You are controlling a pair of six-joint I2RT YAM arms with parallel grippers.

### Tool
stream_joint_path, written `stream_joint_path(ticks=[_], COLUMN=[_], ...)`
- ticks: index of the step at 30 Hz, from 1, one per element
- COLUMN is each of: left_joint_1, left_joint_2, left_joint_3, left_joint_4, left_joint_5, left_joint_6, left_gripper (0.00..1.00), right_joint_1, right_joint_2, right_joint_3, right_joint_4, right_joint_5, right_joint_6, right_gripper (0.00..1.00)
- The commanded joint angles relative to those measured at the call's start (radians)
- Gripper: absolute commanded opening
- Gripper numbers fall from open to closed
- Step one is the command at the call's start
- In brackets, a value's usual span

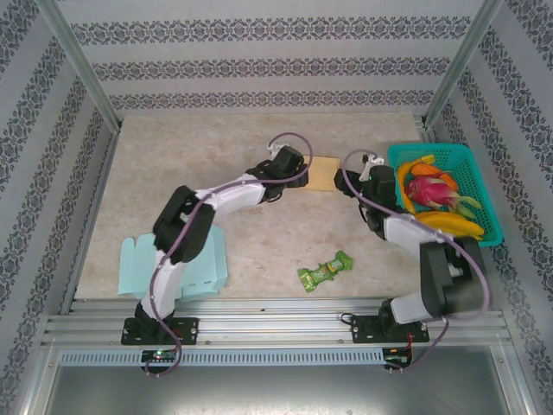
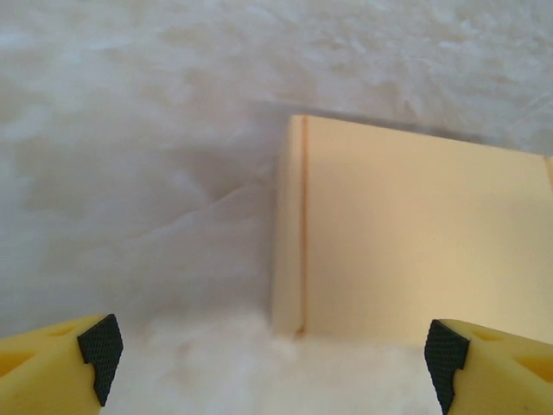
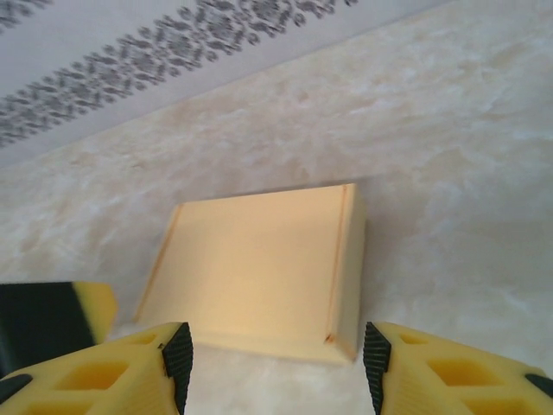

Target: Fold the paper box

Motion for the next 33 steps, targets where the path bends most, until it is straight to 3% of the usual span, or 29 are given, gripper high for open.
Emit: stream_joint_path(ticks=[1,8,15,24,33], left_joint_1=[0.007,0.007,-0.007,-0.075,-0.08], left_joint_2=[-0.2,-0.528,-0.74,-0.902,-0.876], left_joint_3=[-0.176,-0.622,-0.86,-0.928,-0.993], left_joint_4=[-0.001,-0.12,-0.199,-0.364,-0.336], left_joint_5=[-0.067,-0.163,-0.2,-0.299,-0.283], left_joint_6=[-0.073,-0.251,-0.29,-0.328,-0.311], left_gripper=[0.92,0.92,0.9,0.89,0.87], right_joint_1=[0.08,0.447,0.685,0.772,0.824], right_joint_2=[-0.165,-0.491,-0.56,-0.431,-0.269], right_joint_3=[-0.111,-0.243,-0.259,-0.235,-0.16], right_joint_4=[-0.047,-0.221,-0.3,-0.272,-0.236], right_joint_5=[0.024,0.18,0.255,0.3,0.254], right_joint_6=[-0.014,-0.098,-0.094,-0.079,-0.078], right_gripper=[0.56,0.57,0.57,0.57,0.56])
